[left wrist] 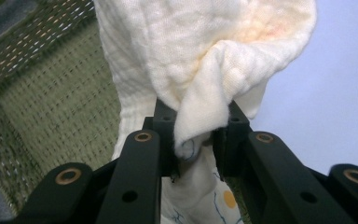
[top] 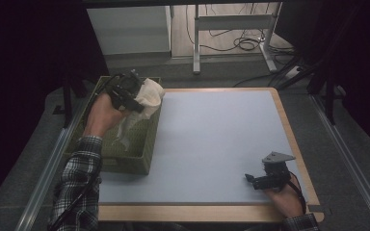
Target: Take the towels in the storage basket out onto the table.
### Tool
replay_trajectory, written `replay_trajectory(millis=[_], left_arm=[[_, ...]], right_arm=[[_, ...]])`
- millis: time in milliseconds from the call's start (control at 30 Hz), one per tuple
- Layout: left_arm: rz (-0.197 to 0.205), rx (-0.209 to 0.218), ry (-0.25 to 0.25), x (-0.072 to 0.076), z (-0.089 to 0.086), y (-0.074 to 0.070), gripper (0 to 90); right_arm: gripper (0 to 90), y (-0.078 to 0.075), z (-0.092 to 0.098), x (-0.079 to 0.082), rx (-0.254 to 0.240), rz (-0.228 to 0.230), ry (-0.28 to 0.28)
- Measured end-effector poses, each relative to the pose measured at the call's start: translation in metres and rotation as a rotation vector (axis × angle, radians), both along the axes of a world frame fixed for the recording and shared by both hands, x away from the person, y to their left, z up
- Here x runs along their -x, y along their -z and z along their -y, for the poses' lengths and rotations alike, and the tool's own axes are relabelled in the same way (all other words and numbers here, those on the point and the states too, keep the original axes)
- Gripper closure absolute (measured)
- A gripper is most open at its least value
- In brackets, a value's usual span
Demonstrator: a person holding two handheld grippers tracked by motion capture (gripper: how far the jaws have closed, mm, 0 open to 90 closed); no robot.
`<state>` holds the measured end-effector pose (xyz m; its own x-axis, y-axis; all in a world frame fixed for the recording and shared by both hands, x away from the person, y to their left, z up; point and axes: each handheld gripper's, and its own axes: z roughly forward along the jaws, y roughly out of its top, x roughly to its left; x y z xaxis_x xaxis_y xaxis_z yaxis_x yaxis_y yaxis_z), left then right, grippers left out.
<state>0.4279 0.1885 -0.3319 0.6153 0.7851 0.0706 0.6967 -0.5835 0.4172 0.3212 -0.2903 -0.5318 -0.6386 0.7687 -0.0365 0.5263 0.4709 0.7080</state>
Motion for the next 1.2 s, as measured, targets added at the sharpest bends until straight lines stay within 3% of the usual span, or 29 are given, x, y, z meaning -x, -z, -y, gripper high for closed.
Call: replay_trajectory(millis=[700, 1200], left_arm=[[-0.008, -0.057, 0.095, -0.016, 0.062, -0.010, 74.3], [-0.002, -0.047, 0.163, -0.025, 0.108, -0.010, 74.3]], right_arm=[[3.1, 0.000, 0.000, 0.000, -0.002, -0.003, -0.001], [3.1, 0.000, 0.000, 0.000, -0.003, -0.003, -0.001]])
